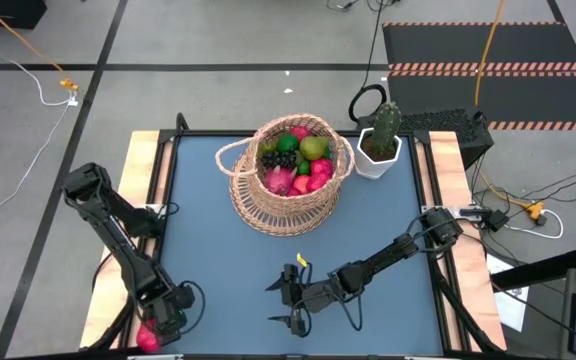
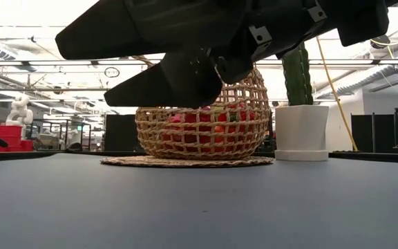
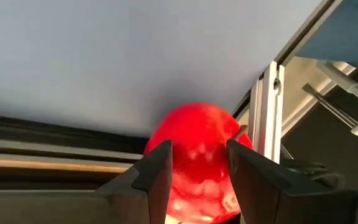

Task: Build produce basket
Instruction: Put the apple into the basket

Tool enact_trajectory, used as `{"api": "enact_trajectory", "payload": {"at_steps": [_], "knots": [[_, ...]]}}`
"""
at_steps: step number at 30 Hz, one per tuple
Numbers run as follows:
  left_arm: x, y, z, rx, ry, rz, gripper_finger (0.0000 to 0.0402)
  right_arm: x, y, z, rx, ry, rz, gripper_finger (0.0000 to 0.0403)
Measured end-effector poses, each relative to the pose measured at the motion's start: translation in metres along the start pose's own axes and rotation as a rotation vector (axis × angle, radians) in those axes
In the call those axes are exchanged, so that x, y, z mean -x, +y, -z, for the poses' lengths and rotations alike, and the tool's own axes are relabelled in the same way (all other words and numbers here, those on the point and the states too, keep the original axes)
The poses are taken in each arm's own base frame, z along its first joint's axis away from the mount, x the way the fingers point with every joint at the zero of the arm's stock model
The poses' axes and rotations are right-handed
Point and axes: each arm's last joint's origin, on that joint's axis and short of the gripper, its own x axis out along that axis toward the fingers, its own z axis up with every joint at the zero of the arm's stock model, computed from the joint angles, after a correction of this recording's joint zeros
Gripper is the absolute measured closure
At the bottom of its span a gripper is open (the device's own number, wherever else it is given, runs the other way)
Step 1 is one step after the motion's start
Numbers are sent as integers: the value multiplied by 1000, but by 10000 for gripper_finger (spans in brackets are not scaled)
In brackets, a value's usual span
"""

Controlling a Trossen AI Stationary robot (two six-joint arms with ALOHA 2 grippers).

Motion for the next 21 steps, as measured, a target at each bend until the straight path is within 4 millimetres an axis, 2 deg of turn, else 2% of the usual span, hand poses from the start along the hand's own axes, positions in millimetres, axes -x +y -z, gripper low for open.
{"api": "enact_trajectory", "payload": {"at_steps": [2,6,9,18,21], "knots": [[4,0,-2,-21,-56,17,251,0,0,0,-10,1,1,39],[8,-2,-11,-113,-280,19,248,0,0,0,-22,2,1,39],[9,-2,-12,-136,-325,18,234,0,0,1,-29,6,2,39],[7,-3,-9,-40,-253,41,117,0,-1,3,-16,30,9,39],[-1,-1,-10,-30,-283,9,79,0,-1,3,2,34,10,39]]}}
